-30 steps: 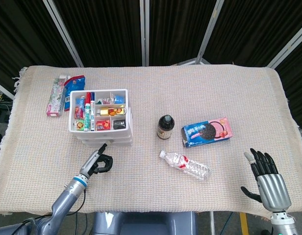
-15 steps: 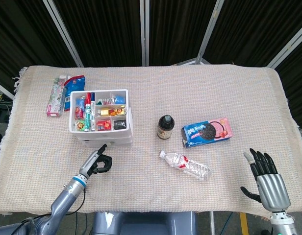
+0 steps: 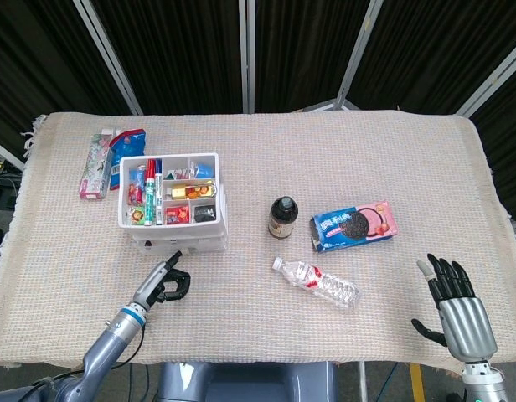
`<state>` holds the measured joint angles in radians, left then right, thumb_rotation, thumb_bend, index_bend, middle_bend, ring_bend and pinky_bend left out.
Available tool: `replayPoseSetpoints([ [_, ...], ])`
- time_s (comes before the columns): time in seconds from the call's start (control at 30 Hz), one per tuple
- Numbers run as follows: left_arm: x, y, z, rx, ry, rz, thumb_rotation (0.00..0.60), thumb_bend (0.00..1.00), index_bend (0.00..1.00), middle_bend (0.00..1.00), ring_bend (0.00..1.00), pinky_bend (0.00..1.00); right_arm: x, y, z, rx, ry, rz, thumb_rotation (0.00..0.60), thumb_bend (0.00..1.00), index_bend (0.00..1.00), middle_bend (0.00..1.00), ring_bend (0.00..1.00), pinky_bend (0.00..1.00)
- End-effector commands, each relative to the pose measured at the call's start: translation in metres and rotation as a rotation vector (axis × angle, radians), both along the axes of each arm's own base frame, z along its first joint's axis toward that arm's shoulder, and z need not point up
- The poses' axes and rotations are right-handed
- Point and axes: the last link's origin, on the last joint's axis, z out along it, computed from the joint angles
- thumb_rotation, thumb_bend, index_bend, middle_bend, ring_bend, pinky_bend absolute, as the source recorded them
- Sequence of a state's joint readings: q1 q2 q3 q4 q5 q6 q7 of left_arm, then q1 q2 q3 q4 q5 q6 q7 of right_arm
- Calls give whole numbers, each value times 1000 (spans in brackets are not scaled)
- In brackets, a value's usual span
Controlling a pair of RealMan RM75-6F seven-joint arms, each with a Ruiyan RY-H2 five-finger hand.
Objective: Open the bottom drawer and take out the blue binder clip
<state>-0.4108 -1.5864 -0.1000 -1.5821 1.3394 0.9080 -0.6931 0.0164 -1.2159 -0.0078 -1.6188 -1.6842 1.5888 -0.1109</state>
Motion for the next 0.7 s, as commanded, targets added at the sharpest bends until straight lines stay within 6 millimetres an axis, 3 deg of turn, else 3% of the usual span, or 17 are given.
replayPoseSetpoints([
  [0.03,-2,-4,0,0,0,-1,600,658,151,758,743,563,0,0,1,-4,-2,1,600,0,0,0,0,0],
  [0.43,-24,-36,8,63,63,4,600,658,158,758,743,563,0,0,1,-7,-2,1,600,0,0,0,0,0],
  [0.7,-27,-63,32,251,158,-124,600,658,161,772,759,575,1,1,1,-10,-2,1,600,0,0,0,0,0],
])
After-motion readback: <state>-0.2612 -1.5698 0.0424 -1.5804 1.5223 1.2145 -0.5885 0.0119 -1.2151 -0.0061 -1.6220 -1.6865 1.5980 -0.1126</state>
